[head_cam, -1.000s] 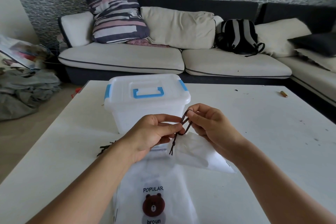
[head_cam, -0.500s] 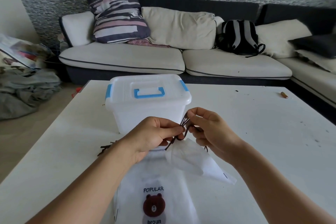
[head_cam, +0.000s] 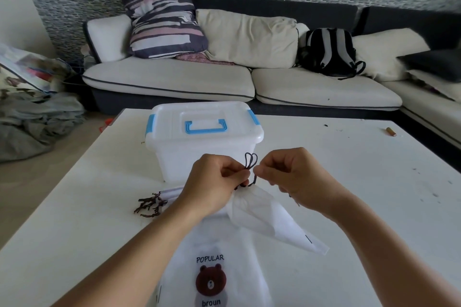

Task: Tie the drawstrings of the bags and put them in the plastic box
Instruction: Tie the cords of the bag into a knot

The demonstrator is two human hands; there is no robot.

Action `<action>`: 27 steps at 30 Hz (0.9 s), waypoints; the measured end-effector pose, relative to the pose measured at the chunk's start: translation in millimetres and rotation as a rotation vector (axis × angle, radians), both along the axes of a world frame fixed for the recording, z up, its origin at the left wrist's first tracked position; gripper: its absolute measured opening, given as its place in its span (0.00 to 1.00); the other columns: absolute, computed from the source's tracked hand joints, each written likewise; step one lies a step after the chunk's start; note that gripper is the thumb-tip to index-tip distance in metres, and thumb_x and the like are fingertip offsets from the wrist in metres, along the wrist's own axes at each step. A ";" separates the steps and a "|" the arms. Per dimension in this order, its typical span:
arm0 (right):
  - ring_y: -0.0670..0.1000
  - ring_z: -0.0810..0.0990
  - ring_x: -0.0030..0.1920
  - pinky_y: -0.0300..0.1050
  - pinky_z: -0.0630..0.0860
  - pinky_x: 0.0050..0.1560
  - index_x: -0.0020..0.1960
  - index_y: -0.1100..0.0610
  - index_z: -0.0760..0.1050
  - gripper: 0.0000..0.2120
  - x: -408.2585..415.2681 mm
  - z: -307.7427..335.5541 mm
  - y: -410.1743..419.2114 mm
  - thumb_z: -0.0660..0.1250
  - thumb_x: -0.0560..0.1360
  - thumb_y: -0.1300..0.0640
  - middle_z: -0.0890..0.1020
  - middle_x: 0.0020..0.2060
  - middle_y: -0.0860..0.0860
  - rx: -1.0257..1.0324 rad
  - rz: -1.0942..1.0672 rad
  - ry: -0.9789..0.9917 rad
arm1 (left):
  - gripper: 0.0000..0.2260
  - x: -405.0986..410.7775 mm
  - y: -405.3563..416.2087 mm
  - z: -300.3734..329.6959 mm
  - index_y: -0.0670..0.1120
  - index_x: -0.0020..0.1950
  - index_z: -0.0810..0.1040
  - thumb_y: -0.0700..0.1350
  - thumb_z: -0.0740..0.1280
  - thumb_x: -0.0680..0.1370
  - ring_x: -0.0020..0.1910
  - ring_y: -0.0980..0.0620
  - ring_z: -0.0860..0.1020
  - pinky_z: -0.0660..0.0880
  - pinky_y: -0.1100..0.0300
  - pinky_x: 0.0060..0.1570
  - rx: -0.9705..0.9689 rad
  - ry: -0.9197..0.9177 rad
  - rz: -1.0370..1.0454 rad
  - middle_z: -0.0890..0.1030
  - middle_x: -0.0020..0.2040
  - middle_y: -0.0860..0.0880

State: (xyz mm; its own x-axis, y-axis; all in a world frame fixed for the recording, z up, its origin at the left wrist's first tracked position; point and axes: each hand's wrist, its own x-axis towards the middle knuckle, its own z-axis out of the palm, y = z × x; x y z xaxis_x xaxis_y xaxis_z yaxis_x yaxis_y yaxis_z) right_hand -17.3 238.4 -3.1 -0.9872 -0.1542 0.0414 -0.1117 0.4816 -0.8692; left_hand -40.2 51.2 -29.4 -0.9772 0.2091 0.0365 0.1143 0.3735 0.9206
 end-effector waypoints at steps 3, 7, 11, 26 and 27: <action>0.49 0.68 0.28 0.43 0.68 0.32 0.39 0.54 0.82 0.10 -1.8 -2.0 -3.4 0.69 0.79 0.58 0.79 0.29 0.45 -0.024 -0.021 0.013 | 0.06 3.3 3.2 0.9 0.46 0.40 0.86 0.40 0.72 0.76 0.40 0.43 0.84 0.80 0.51 0.46 -0.008 -0.006 -0.030 0.86 0.36 0.51; 0.47 0.68 0.27 0.38 0.66 0.29 0.38 0.57 0.81 0.10 -4.2 -6.1 -2.9 0.69 0.79 0.58 0.79 0.29 0.47 -0.008 -0.126 0.084 | 0.05 7.5 5.9 5.0 0.44 0.42 0.86 0.40 0.72 0.77 0.34 0.56 0.80 0.76 0.65 0.37 0.088 -0.120 -0.050 0.86 0.37 0.50; 0.51 0.71 0.29 0.37 0.68 0.32 0.40 0.56 0.81 0.08 -4.5 -11.1 -4.0 0.70 0.78 0.59 0.81 0.31 0.53 0.019 -0.159 0.174 | 0.04 9.1 5.7 9.2 0.46 0.43 0.86 0.43 0.73 0.77 0.33 0.59 0.77 0.71 0.71 0.34 0.170 -0.269 -0.045 0.86 0.39 0.53; 0.48 0.70 0.32 0.39 0.69 0.35 0.41 0.58 0.84 0.07 -2.2 -5.8 -6.7 0.71 0.77 0.62 0.83 0.33 0.54 -0.209 -0.093 0.034 | 0.06 13.5 9.6 8.2 0.45 0.41 0.87 0.45 0.74 0.76 0.32 0.58 0.74 0.72 0.61 0.43 0.200 -0.349 -0.054 0.85 0.38 0.53; 0.49 0.70 0.33 0.39 0.69 0.34 0.43 0.58 0.85 0.07 -2.0 -4.6 -3.3 0.69 0.78 0.63 0.83 0.34 0.53 -0.262 -0.079 -0.003 | 0.05 12.9 9.1 7.7 0.45 0.42 0.87 0.44 0.74 0.76 0.33 0.57 0.75 0.72 0.62 0.42 0.201 -0.354 -0.056 0.85 0.38 0.53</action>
State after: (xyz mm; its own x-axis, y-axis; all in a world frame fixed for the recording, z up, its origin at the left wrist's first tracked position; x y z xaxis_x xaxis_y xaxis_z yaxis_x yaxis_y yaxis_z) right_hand -19.4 235.1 -7.7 -0.9959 -0.0609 0.0668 -0.0799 0.2472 -0.9657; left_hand -27.3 60.3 -21.7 -0.9239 0.2853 -0.2548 -0.2080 0.1844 0.9606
